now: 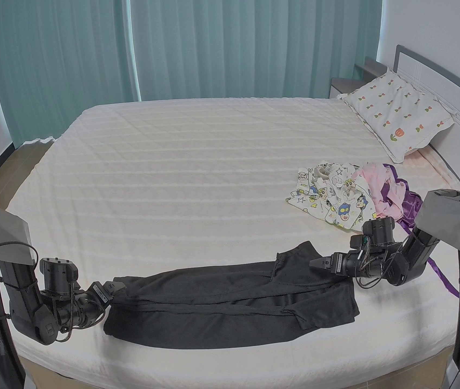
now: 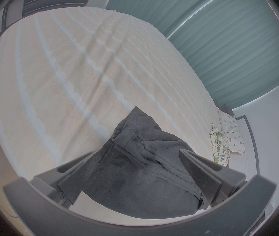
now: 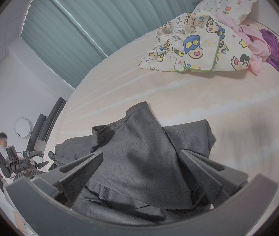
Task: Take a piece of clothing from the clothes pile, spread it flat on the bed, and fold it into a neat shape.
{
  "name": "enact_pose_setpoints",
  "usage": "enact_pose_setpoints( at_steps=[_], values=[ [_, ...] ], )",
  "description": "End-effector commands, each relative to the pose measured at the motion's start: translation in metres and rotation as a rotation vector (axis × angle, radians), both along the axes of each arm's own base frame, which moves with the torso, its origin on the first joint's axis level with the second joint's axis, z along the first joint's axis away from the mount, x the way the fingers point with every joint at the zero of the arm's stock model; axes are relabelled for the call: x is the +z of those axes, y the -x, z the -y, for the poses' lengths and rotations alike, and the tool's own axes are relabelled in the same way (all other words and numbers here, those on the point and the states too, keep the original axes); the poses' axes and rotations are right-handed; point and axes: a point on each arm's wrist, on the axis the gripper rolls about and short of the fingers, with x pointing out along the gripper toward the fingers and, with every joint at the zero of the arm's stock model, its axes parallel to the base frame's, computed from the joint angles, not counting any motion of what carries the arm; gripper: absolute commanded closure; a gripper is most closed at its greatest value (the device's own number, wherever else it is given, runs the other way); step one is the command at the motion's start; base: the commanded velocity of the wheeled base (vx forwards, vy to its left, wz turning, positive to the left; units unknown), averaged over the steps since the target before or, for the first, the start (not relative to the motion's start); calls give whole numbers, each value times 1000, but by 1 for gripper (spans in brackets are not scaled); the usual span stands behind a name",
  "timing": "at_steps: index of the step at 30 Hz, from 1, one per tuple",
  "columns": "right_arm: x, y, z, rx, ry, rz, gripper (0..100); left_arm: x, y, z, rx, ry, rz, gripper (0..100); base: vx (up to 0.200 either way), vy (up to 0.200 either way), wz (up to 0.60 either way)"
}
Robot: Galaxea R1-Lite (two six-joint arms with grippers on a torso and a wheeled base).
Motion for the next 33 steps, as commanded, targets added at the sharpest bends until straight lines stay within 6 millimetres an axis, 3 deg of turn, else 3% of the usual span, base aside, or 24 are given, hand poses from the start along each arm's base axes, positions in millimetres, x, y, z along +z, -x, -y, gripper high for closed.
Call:
enact_pose_setpoints(
  at_steps=[1,8,9,19,33],
  values=[
    [0,-9,-2,8,0,-8,0,-1,0,0,0,0,-2,0,0,0,0],
    [-1,-6,-2,15,13,-76,0,-1,-1,0,0,0,0,0,0,0,0],
    [-1,-5,-2,16,16,-88,100,-1,-1,0,0,0,0,0,0,0,0],
    [2,0,2,5,15,-109,100,0,0,0,0,0,-2,0,0,0,0],
    [15,35,20,-19,33,-158,100,-1,1,0,0,0,-5,0,0,0,0]
  ],
)
